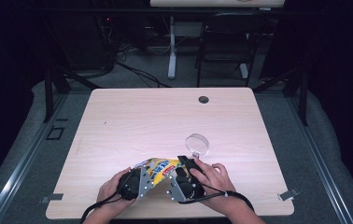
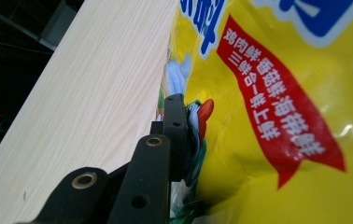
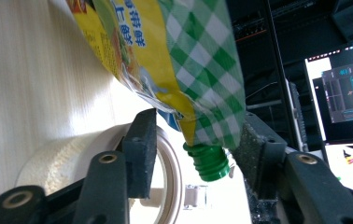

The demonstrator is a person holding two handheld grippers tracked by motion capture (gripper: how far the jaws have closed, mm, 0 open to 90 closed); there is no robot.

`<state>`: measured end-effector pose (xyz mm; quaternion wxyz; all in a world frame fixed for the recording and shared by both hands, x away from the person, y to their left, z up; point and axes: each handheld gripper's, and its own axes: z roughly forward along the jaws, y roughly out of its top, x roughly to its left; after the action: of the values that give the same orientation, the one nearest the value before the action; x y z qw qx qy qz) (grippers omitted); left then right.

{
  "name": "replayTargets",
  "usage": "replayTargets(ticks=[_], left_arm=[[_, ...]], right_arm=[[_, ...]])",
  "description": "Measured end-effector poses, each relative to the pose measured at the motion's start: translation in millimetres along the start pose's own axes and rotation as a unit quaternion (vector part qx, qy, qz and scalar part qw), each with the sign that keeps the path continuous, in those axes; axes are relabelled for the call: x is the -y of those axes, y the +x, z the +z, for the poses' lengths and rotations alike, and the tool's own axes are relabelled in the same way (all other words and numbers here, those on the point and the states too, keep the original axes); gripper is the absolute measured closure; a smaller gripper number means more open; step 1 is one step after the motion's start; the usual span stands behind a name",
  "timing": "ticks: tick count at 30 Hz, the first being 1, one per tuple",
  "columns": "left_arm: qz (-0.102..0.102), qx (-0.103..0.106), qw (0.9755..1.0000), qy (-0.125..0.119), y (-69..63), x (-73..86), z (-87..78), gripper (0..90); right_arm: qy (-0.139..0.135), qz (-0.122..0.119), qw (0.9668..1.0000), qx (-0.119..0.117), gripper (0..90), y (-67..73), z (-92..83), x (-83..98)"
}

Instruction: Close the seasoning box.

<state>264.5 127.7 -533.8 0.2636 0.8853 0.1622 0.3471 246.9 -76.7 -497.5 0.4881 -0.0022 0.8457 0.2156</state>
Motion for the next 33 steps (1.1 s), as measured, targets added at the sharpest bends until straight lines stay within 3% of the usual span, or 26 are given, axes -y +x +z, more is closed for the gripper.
replayTargets(ticks=[9,13,22,29,33], left_arm=[[-0.006,-0.003,0.9999,0.008,3.8,1.1,0.6,82.0],[-0.019,0.0,0.9998,0.004,6.6,2.8,0.9,82.0],[-0.038,-0.001,0.9992,0.01,16.3,7.5,0.2,82.0],[-0.097,0.021,0.995,0.0,30.1,15.0,1.0,82.0],[-0.146,0.034,0.9887,-0.011,39.1,21.1,2.9,81.8]], right_arm=[[-0.014,0.058,0.9982,-0.009,48.7,-11.1,-6.2,4.4],[-0.018,0.077,0.9968,-0.014,48.7,-14.6,-8.8,6.8],[-0.025,0.141,0.9893,-0.028,50.4,-23.4,-12.4,13.2],[-0.03,0.189,0.9807,-0.039,51.6,-31.5,-14.9,17.4],[-0.036,0.215,0.975,-0.041,52.5,-34.9,-14.7,20.0]])
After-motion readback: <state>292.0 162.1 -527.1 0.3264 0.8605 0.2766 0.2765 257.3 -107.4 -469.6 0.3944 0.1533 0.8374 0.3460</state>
